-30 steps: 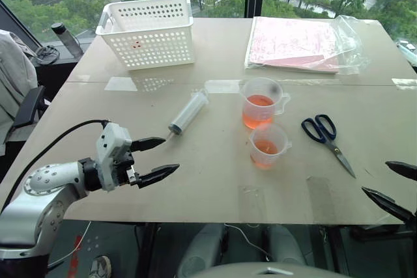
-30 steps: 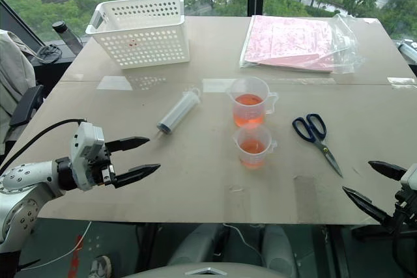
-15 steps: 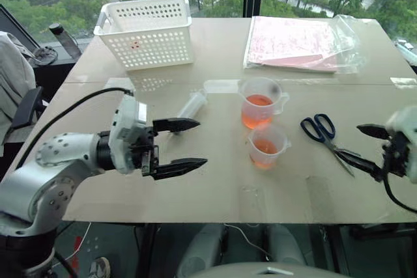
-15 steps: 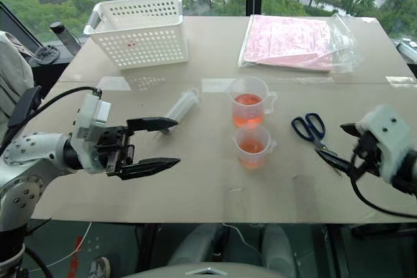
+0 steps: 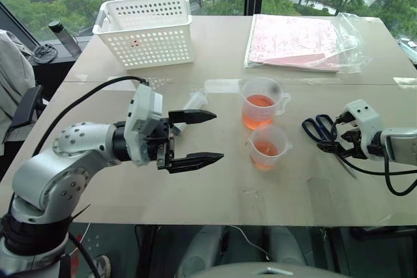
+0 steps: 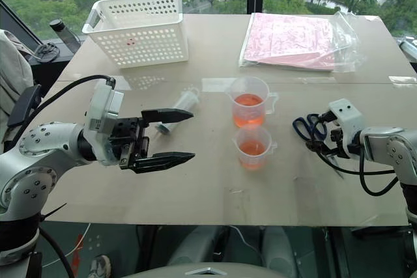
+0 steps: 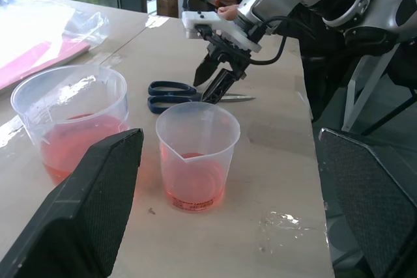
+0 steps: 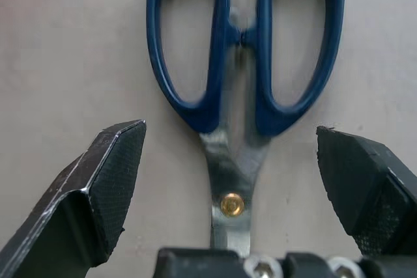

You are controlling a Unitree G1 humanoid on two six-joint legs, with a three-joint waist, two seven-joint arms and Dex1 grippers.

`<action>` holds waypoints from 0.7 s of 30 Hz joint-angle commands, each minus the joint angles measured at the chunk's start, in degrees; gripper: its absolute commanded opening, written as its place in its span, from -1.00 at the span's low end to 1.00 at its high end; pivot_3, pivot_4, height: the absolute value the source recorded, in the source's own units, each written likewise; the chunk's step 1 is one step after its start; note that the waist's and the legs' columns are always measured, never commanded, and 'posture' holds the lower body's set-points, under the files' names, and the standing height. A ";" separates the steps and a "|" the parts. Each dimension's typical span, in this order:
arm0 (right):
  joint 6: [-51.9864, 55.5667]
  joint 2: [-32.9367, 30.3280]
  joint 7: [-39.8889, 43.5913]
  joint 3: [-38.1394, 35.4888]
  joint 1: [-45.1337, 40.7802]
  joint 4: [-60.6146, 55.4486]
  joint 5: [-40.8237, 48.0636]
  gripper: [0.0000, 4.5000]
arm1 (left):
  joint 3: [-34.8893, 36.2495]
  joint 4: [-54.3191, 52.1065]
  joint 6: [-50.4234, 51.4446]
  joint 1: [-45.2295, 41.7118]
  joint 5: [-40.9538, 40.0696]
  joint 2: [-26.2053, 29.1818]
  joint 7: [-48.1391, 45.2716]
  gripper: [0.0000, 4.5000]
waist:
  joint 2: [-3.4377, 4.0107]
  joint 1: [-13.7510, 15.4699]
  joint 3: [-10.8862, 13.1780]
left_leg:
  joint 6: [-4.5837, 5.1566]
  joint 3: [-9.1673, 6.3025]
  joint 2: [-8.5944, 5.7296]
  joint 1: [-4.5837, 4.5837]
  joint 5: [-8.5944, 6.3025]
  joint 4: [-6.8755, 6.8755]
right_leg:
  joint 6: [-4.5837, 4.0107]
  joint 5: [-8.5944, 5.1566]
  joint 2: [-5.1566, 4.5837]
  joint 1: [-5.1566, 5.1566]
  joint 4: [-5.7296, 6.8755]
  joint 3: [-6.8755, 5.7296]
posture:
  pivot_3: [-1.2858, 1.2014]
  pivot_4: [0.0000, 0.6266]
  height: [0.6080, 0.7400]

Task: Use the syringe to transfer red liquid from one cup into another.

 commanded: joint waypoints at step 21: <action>-2.81 0.16 -7.97 -8.59 -1.59 8.97 -16.46 -0.81 | 1.15 -1.11 -1.70 -0.94 0.76 -0.08 2.48 1.00 | 0.01 -0.04 -0.02 | 0.00 0.04 0.00 0.05 0.00 0.03 | 0.05 0.06 0.04 0.03 0.04 0.02 | 0.03 -0.52 1.00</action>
